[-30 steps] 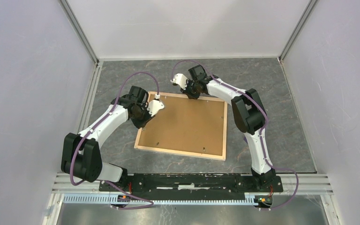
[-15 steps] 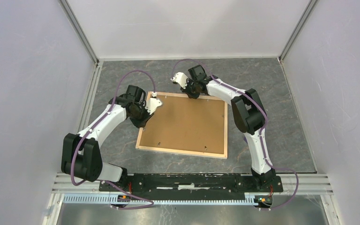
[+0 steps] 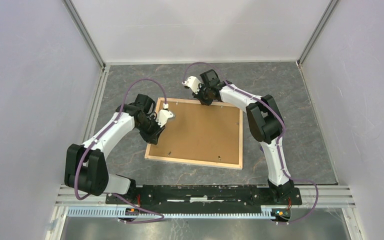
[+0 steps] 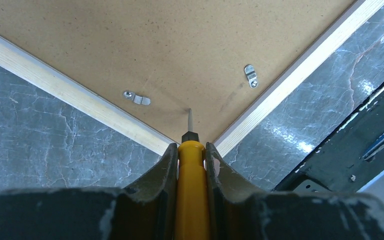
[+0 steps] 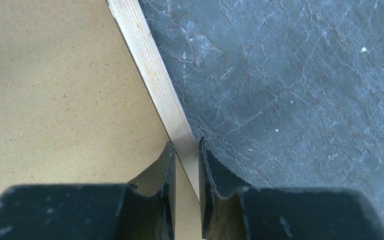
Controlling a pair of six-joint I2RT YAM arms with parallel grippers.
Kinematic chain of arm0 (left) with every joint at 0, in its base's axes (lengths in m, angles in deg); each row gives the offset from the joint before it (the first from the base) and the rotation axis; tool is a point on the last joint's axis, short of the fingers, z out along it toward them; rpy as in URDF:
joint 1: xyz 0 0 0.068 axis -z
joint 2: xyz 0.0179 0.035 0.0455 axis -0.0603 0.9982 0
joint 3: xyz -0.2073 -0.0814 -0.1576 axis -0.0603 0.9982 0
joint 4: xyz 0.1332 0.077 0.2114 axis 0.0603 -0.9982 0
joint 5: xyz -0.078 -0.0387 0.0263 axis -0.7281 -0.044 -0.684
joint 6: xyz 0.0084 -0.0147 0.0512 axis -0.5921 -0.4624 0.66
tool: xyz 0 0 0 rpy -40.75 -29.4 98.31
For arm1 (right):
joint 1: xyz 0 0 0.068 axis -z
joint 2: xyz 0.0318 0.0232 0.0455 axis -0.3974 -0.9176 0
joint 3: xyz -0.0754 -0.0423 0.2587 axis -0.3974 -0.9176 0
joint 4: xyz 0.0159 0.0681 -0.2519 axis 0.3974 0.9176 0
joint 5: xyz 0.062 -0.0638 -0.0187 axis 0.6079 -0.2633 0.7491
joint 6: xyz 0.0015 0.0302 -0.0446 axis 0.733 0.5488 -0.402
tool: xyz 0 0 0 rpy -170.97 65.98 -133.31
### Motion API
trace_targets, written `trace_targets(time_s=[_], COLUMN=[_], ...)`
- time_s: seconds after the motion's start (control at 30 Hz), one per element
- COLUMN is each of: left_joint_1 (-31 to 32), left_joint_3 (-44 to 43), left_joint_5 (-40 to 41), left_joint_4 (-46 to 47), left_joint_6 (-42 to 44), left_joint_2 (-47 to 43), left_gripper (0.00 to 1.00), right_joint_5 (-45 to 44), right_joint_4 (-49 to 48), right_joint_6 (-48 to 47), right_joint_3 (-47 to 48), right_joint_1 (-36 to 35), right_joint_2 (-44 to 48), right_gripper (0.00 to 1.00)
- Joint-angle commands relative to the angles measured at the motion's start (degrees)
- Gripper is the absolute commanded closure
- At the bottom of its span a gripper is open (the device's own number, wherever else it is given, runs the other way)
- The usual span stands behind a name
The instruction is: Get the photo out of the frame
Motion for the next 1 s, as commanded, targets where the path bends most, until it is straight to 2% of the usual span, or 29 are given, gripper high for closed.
trace_targets(time_s=[0.0, 0.13, 0.23, 0.3, 0.57, 0.97], left_joint_1=[0.14, -0.12, -0.95, -1.84, -1.88, -1.74], left_joint_3=[1.39, -0.48, -2.13, -3.01, -0.73, 0.31], left_joint_5=[-3.43, -2.26, -0.17, -0.82, -1.52, -1.12], left_joint_4=[-1.19, -2.53, -2.56, -3.61, -1.36, 2.32], left_joint_6=[-3.29, 1.40, 4.22, 9.35, 23.98, 28.51], left_joint_2=[-1.37, -3.26, -4.15, -4.52, -6.12, -2.51], left_gripper=[0.98, 0.98, 0.98, 0.98, 0.98, 0.98], right_joint_5=[-5.29, -0.70, 1.74, 3.21, 6.70, 7.60], right_joint_4=[2.54, 4.16, 4.31, 4.92, 8.57, 9.63], right_joint_6=[1.61, -0.62, -2.54, -3.72, -6.45, -6.66], right_joint_3=[-0.79, -1.20, -2.06, -1.71, 1.29, 1.27], right_joint_1=[2.39, 2.41, 2.43, 2.44, 2.70, 2.85], right_joint_2=[-4.07, -1.54, 0.84, 1.47, -0.05, -1.56], right_gripper=[0.96, 0.64, 0.50, 0.46, 0.42, 0.42])
